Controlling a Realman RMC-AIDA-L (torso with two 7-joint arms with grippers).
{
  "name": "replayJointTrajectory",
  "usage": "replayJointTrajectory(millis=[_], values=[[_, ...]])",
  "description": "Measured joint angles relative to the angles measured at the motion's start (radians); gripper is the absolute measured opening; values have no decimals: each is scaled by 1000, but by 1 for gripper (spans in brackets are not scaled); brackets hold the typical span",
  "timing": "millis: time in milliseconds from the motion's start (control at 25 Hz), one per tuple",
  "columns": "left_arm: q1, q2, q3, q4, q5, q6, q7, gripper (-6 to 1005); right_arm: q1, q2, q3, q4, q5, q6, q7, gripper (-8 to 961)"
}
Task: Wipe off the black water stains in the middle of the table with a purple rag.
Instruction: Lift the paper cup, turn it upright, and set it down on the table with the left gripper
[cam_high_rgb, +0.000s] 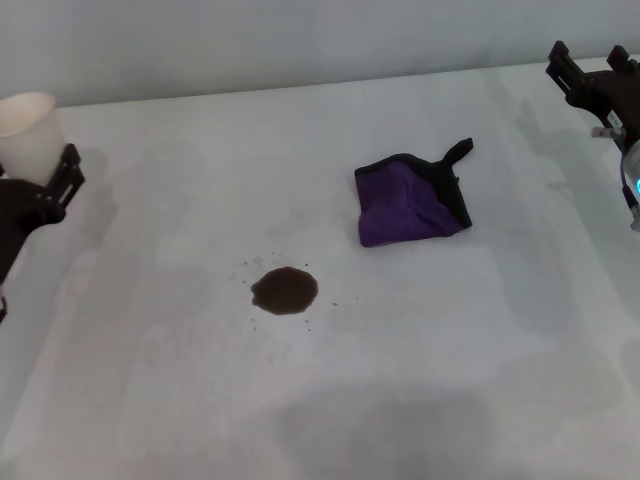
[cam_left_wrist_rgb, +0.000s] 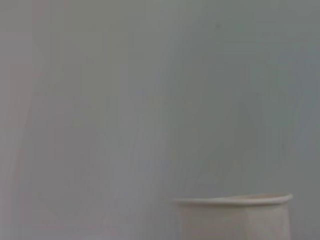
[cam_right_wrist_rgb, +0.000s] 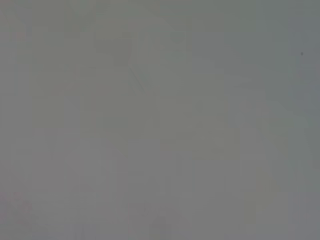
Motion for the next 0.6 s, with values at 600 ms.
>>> replayJointTrajectory(millis=[600], values=[[-24,-3,0,66,56,-167,39,774,-9,0,0,12,-6,-3,0,863]])
